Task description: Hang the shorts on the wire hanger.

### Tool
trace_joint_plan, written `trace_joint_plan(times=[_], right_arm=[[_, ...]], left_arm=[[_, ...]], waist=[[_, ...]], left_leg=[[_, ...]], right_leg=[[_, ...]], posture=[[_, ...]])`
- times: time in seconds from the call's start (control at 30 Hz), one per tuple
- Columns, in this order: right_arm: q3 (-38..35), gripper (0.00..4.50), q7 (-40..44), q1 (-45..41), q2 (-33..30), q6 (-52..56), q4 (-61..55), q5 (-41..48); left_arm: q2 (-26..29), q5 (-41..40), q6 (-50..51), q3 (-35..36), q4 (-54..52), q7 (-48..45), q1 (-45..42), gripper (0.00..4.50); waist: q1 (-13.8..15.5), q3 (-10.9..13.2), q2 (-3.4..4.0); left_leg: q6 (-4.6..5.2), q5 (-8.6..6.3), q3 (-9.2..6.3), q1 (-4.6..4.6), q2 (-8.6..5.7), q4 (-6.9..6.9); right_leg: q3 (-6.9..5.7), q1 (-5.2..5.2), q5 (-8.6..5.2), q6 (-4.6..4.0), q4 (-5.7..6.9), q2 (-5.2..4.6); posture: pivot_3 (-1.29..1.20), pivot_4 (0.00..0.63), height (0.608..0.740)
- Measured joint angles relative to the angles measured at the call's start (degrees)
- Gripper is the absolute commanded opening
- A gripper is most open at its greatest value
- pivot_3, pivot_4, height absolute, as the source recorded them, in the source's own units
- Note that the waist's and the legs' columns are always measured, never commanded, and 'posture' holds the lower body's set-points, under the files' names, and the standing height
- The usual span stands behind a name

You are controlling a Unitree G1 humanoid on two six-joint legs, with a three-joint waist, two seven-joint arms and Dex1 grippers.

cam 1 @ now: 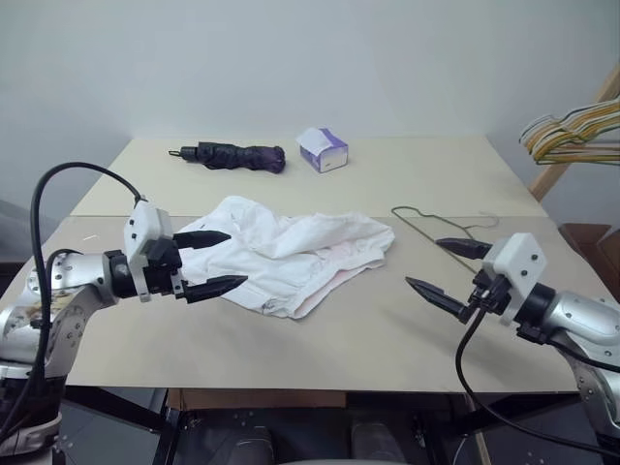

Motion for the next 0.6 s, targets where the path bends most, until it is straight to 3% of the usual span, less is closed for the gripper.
trace_joint_plan(times=[0.37, 0.47, 0.6], right_arm=[[0.9, 4.49, -0.3, -0.7, 0.0, 0.2, -0.6, -0.2], [5.6, 4.49, -1.4, -2.9, 0.0, 0.8, -2.2, -2.5], [17.7, 4.49, -3.9, -7.6, 1.6, 3.2, -3.2, -9.3]], left_arm=[[-0.7, 0.5, -0.8, 0.0, 0.8, -0.3, -1.1, 4.5], [-0.7, 1.0, -1.4, 0.2, 0.9, -0.7, -0.9, 4.5], [-0.6, 1.7, -2.6, 0.8, 2.0, -1.6, 0.1, 4.5]], waist=[[0.0, 0.0, 0.0], [-0.1, 0.0, 0.0], [-0.5, 0.0, 0.01]], left_leg=[[0.0, 0.0, 0.0, 0.03, 0.0, 0.0], [0.0, 0.0, 0.0, 0.08, 0.04, -0.01], [0.0, 0.0, 0.0, 0.08, 0.08, -0.02]], right_leg=[[0.0, 0.01, 0.03, 0.05, 0.02, 0.0], [0.0, 0.03, 0.02, 0.03, 0.04, 0.04], [0.0, 0.01, 0.0, 0.0, 0.05, 0.07]], posture=[[-0.19, 0.0, 0.74], [-0.19, 0.0, 0.74], [-0.19, 0.0, 0.74]])
